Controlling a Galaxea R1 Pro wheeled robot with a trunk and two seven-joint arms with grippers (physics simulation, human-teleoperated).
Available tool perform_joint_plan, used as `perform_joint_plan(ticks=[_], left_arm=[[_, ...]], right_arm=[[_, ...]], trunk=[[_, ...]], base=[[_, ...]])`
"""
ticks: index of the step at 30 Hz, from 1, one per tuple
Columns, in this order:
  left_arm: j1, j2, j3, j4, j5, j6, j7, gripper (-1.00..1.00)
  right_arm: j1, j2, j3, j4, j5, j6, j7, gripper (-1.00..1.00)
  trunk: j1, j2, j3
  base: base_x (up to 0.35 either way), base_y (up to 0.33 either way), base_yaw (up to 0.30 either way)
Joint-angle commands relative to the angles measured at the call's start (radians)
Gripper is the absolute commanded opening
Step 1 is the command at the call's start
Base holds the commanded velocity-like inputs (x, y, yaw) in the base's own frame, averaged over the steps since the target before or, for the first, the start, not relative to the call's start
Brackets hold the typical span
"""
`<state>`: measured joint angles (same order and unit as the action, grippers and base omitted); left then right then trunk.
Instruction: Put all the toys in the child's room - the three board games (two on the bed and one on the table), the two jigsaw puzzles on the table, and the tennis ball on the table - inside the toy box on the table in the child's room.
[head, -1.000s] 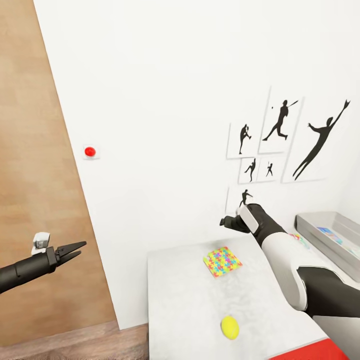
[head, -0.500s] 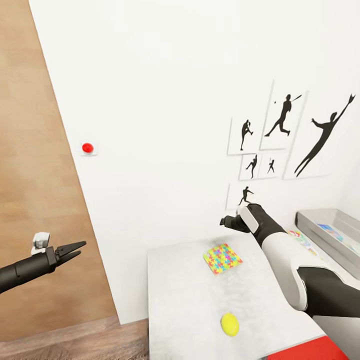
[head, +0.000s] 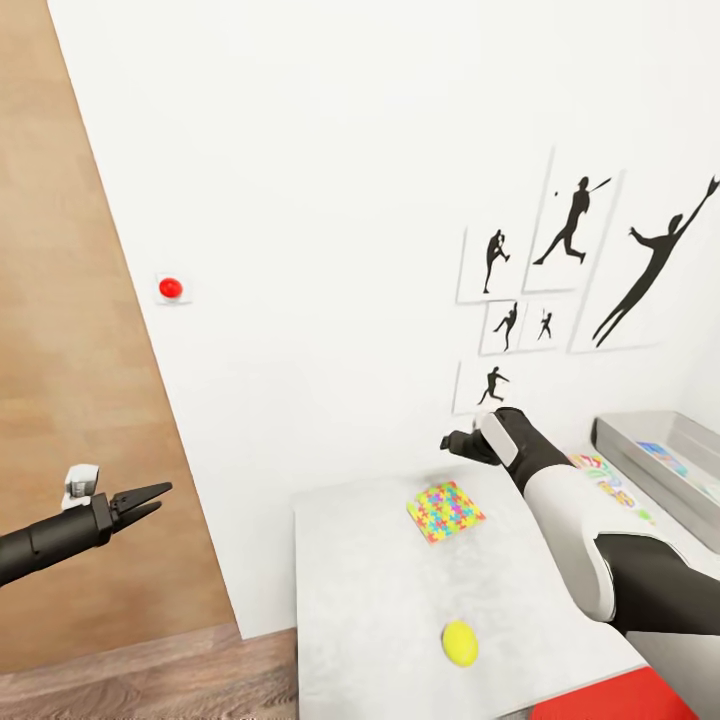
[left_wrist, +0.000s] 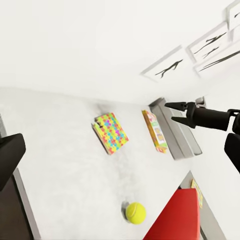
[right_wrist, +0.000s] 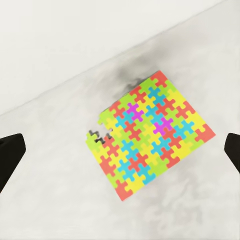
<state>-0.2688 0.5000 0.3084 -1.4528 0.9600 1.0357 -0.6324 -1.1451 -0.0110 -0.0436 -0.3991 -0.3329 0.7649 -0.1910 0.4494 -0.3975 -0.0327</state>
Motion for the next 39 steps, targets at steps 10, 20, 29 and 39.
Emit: perform_joint_plan(ticks=[10, 20, 29, 39], left_arm=[[-0.001, 0.0, 0.001, 0.0, -0.004, 0.004, -0.006, 1.0], [-0.001, -0.001, 0.001, 0.0, -0.004, 0.004, -0.006, 1.0], [-0.001, -0.001, 0.0, 0.0, -0.004, 0.004, -0.005, 1.0], [-0.001, 0.0, 0.0, 0.0, -0.004, 0.004, -0.005, 1.0]], right_arm=[[-0.001, -0.002, -0.002, -0.001, -0.011, -0.012, -0.008, 1.0], [-0.002, -0.017, -0.009, -0.004, -0.012, -0.014, -0.008, 1.0], [-0.002, -0.027, -0.013, -0.008, -0.014, -0.015, -0.008, 1.0], [-0.002, -0.029, -0.013, -0.009, -0.014, -0.016, -0.008, 1.0]], trunk=[[0.001, -0.003, -0.019], [0.001, -0.003, -0.035], [0.001, -0.003, -0.05], [0.001, -0.003, -0.066]], base=[[0.0, 0.0, 0.0], [0.0, 0.0, 0.0], [0.0, 0.0, 0.0], [0.0, 0.0, 0.0]])
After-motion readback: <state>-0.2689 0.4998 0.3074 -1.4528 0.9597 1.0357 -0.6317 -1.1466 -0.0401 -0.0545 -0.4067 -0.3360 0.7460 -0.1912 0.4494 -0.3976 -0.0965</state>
